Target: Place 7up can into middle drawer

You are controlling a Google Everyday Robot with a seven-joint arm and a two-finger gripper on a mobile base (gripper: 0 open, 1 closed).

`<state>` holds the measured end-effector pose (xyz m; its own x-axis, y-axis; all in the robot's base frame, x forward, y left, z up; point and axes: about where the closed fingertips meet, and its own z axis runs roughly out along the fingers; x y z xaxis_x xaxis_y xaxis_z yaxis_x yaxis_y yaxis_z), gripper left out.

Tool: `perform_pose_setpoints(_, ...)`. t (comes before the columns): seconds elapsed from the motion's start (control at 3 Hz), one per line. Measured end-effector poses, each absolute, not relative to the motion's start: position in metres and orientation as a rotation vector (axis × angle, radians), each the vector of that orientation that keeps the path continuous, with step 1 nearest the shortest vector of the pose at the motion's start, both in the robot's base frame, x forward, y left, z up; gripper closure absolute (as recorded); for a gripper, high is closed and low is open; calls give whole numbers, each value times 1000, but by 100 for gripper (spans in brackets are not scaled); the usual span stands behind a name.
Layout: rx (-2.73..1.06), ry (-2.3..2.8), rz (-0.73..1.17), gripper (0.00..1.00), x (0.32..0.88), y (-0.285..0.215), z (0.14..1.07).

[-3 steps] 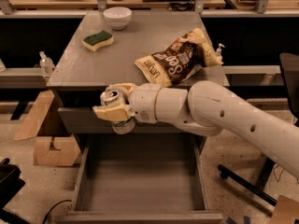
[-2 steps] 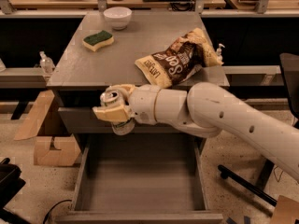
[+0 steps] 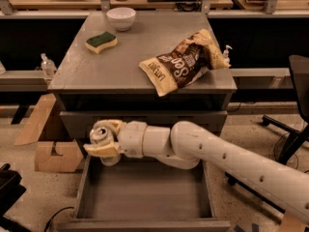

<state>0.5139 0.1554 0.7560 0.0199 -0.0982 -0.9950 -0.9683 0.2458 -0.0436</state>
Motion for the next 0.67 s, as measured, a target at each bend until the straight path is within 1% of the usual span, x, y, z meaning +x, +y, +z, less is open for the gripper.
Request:
perform_pose_setpoints(0.33, -1135, 1305, 1018, 100, 512, 177, 693)
perform_pose_setpoints(0.67, -1122, 1322, 1048, 100, 523, 178, 625)
